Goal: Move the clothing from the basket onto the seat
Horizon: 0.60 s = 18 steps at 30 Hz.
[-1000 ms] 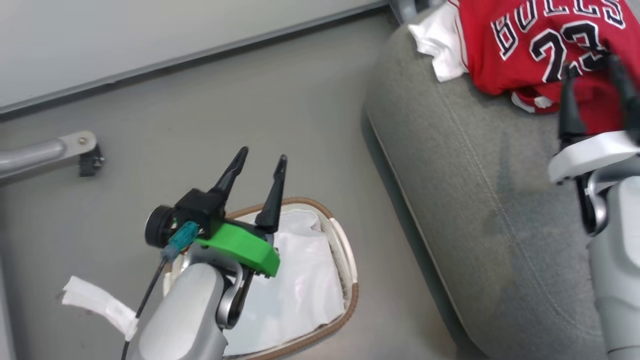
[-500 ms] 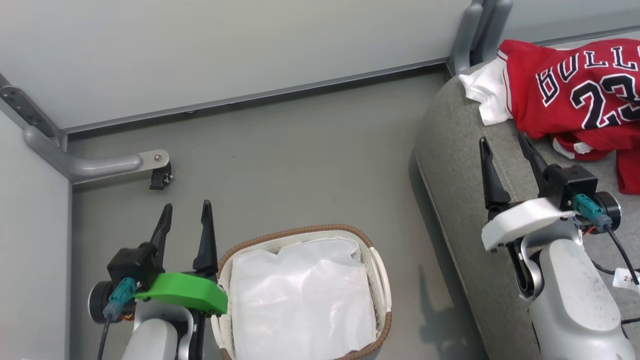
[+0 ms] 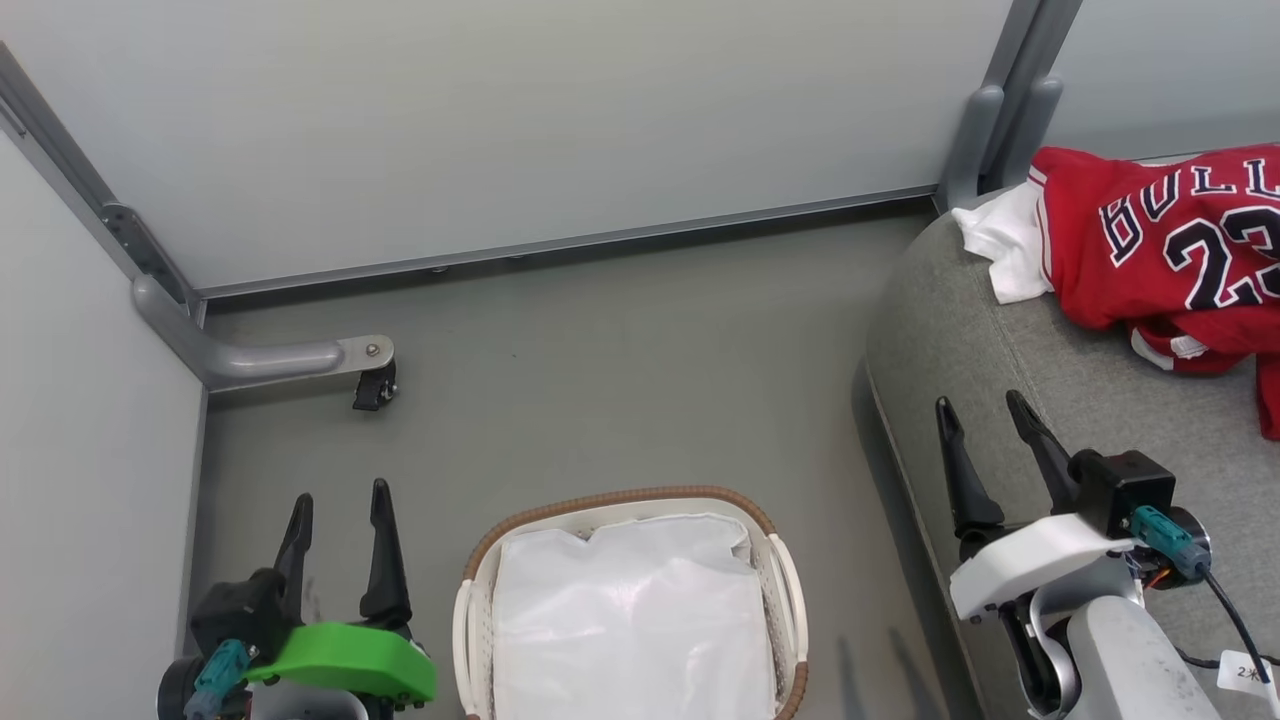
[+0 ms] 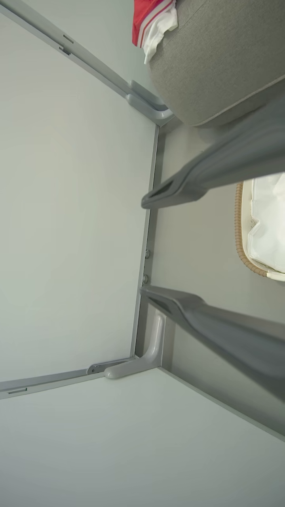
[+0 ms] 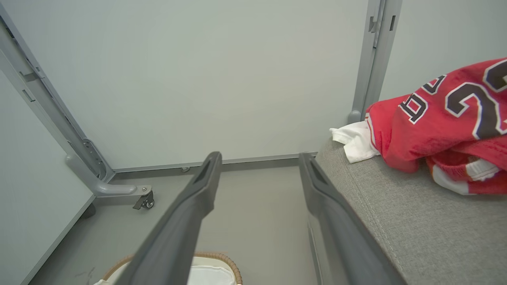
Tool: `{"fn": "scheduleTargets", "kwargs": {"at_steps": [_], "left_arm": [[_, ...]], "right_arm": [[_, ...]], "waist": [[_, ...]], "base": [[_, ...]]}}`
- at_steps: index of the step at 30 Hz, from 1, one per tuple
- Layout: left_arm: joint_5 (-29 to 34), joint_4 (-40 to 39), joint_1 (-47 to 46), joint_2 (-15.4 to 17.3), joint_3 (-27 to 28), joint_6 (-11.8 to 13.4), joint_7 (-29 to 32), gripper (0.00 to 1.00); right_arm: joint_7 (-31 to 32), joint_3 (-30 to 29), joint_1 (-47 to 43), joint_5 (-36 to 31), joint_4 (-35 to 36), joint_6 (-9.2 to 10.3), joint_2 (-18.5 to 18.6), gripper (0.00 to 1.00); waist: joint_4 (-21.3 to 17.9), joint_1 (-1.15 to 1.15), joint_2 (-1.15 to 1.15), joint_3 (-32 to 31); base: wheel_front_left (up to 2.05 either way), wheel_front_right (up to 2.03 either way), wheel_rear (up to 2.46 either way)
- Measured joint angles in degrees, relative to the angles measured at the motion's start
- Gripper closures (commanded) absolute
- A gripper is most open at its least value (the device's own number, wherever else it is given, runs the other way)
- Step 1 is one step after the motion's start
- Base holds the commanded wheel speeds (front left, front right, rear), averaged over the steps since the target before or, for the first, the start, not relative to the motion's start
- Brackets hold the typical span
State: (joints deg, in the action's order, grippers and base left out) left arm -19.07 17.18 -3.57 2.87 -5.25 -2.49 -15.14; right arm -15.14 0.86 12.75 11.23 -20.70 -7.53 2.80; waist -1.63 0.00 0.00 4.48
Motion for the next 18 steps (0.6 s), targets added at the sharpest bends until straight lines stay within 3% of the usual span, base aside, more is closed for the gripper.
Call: {"fn": "scheduleTargets", "kwargs": {"at_steps": [18], "left_arm": [[-0.20, -0.18, 1.16, -0.01, 1.12, 0.99, 0.00, 0.00]], "right_arm": [[0.00, 0.63, -1.00, 0.08, 0.01, 0.00, 0.00, 0.00]], "waist": [[-0.21, 0.00, 0.00, -0.56]], "base": [[0.00, 0.00, 0.00]]}}
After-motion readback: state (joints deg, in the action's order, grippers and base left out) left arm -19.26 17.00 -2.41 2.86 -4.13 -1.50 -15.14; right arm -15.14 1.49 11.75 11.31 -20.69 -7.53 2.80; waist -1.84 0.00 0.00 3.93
